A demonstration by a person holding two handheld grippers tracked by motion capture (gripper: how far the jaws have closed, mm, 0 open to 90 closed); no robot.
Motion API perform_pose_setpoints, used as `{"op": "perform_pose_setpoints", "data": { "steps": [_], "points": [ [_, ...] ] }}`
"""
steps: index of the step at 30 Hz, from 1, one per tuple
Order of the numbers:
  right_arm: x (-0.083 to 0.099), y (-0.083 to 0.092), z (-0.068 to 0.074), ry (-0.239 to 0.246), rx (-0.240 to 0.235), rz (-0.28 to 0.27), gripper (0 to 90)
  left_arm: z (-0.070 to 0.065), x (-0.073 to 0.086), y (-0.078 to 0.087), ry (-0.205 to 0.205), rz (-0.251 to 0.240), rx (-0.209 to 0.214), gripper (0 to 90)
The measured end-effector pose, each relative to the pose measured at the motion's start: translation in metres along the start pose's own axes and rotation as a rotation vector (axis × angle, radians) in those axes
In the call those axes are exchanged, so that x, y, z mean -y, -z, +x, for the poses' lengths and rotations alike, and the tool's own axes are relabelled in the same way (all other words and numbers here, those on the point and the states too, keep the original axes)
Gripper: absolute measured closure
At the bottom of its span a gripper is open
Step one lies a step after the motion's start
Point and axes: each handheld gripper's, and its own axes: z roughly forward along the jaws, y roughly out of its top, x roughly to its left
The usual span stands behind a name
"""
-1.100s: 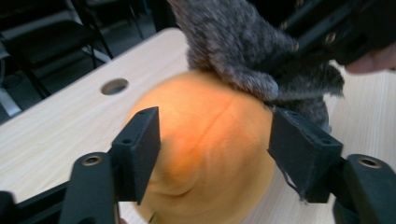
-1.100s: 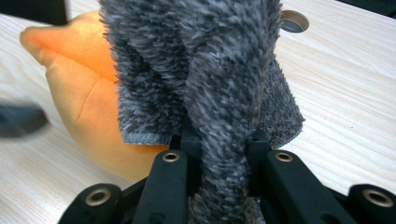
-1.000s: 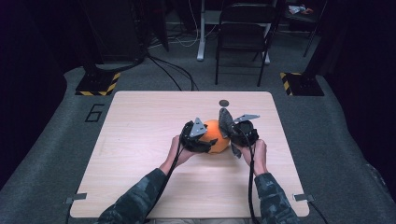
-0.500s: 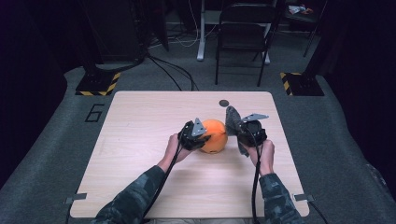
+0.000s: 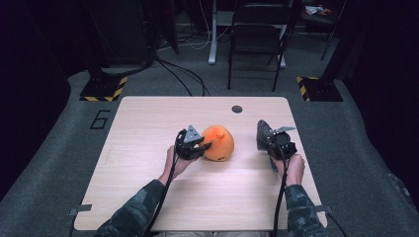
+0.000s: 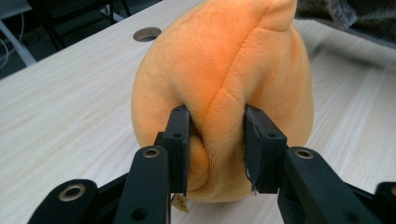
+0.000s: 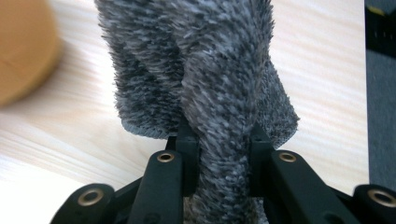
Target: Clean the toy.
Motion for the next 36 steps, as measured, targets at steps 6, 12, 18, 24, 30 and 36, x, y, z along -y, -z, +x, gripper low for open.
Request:
{"op": "perform_pose_setpoints", "data": {
  "steps": [6,12,18,24,30,36],
  "points": [
    [0.011,-0.008,-0.015,-0.047,0.017,0.055,71.3,0.009,0.013,0.007,0.045,-0.015,0.011,61.1],
    [0.022,-0.025,-0.017,-0.039,-0.006,0.112,66.7,0.017,0.022,0.013,0.07,-0.011,0.01,55.6],
    [0.027,-0.038,-0.013,-0.031,-0.022,0.122,55.1,0.02,0.027,0.015,0.084,-0.014,-0.006,51.4],
    [0.024,-0.034,-0.008,-0.05,-0.054,0.107,30.0,0.026,0.031,0.021,0.105,0.001,-0.033,43.8],
    [0.021,-0.02,-0.008,-0.086,-0.094,0.039,15.5,0.032,0.038,0.024,0.12,0.024,-0.059,36.1],
    [0.026,0.0,-0.009,-0.071,-0.1,-0.008,13.9,0.034,0.04,0.026,0.13,0.025,-0.068,33.2]
  ]
}}
